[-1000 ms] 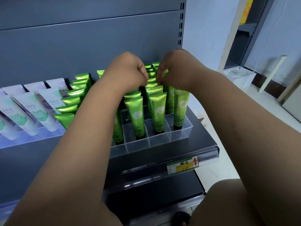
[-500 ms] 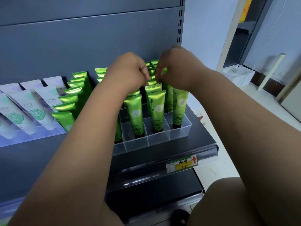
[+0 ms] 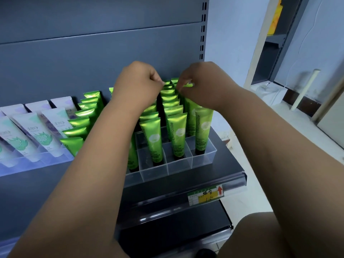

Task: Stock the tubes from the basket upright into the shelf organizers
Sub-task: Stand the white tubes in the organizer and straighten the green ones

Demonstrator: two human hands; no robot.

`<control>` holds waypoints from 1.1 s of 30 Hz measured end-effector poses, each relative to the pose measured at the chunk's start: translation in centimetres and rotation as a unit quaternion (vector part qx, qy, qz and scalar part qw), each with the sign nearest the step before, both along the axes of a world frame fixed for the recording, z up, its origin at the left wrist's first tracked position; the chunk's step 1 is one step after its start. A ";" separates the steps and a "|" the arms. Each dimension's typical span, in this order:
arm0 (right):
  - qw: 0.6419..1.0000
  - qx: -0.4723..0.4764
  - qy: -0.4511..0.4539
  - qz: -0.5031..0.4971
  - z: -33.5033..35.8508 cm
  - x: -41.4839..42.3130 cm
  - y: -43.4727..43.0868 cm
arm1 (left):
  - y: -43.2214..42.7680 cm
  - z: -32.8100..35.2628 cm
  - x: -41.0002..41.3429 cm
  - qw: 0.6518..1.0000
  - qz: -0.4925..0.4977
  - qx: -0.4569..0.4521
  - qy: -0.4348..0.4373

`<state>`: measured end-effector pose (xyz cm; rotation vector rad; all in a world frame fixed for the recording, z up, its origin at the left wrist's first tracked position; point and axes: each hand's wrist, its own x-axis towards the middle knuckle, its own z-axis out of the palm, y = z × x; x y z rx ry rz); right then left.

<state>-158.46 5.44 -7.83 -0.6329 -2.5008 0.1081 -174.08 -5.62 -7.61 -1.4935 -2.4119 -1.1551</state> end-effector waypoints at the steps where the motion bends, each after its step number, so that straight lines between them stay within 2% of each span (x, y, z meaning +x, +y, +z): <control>1: 1.000 -0.002 0.001 -0.004 0.0 -0.1 0.0 | 0.2 0.3 -0.1 1.000 0.009 -0.009 0.015; 4: 1.000 -0.009 -0.003 -0.011 0.0 -0.6 0.0 | 1.1 1.6 -0.3 0.999 0.018 -0.022 0.046; 11: 0.999 -0.005 -0.037 -0.038 0.1 -2.7 0.2 | 2.7 1.2 -0.9 0.995 0.006 -0.096 0.032; 19: 0.996 -0.025 -0.052 -0.062 -0.3 -3.3 0.4 | 3.1 0.5 -0.9 0.991 -0.026 -0.132 0.016; 23: 0.996 -0.030 -0.052 -0.069 -0.5 -3.4 0.3 | 3.2 -0.2 -0.7 0.986 -0.010 -0.159 0.043; 28: 0.993 0.040 -0.055 -0.101 -0.5 -3.0 0.1 | 3.4 -0.8 -0.7 0.984 0.010 -0.169 0.058; 33: 0.989 0.047 -0.059 -0.127 -0.5 -3.1 -0.1 | 3.4 -0.6 -0.8 0.982 0.018 -0.177 0.062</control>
